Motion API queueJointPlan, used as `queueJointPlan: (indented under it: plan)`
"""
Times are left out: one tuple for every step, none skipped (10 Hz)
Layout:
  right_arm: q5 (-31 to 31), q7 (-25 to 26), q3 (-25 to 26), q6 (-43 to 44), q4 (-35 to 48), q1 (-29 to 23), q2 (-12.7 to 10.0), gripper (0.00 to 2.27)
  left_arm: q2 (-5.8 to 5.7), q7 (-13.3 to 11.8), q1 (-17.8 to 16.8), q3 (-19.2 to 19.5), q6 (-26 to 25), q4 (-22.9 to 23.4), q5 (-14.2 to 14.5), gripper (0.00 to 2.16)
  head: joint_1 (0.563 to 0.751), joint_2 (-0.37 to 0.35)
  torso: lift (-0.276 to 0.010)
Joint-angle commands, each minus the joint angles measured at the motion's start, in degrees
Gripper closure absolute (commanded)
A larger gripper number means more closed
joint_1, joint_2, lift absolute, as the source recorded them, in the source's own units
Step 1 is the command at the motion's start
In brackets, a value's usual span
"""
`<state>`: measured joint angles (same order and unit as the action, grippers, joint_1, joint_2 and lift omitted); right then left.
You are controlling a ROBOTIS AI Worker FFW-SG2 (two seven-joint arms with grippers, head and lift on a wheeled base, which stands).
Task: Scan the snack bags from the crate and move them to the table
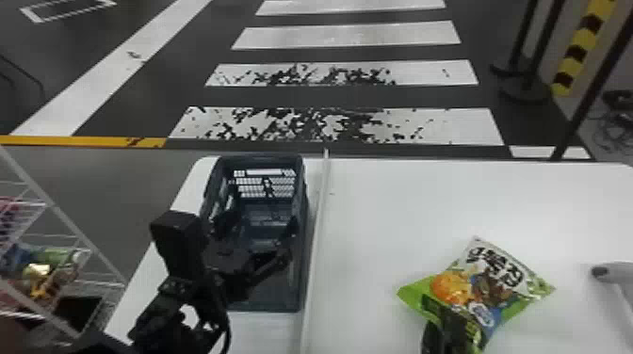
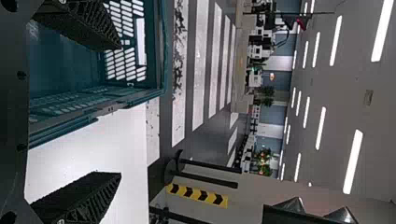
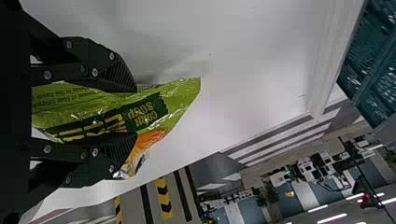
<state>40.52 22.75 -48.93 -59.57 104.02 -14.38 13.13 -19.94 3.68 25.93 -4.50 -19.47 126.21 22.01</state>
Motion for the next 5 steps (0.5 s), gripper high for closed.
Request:
queueJointPlan:
  plan:
    - [0.17, -0.69, -0.72, -3.67, -0.66, 0.94, -0.04, 1.67, 0.17, -0.34, 0.0, 0.63, 0.17, 0.08, 1.01, 0.03, 0.695, 0.122, -0.095]
    - [0.52, -0.16, -1.08, -3.32, -0.83, 1.02, 0.14, 2.19, 0.17, -0.43, 0.0, 0.72, 0.7, 0.08, 1.19, 0.03, 0.695, 0.111, -0.095]
    - [1.14, 1.15, -1.08, 0.9, -0.75, 0.23, 0.75, 2.24, 0.26, -0.6, 0.0, 0.72, 0.7, 0.08, 1.19, 0.03, 0.695, 0.108, -0.095]
    - [1.75, 2.12, -0.72, 4.06, -0.83, -0.65, 0.93, 2.24, 0.35, -0.6, 0.0, 0.72, 0.7, 0.08, 1.19, 0.03, 0.695, 0.111, -0.095]
    - [1.84, 3.26, -0.55, 6.17, -0.75, -1.0, 1.54, 2.24, 0.43, -0.6, 0.0, 0.63, 0.7, 0.0, 1.19, 0.03, 0.695, 0.123, -0.095]
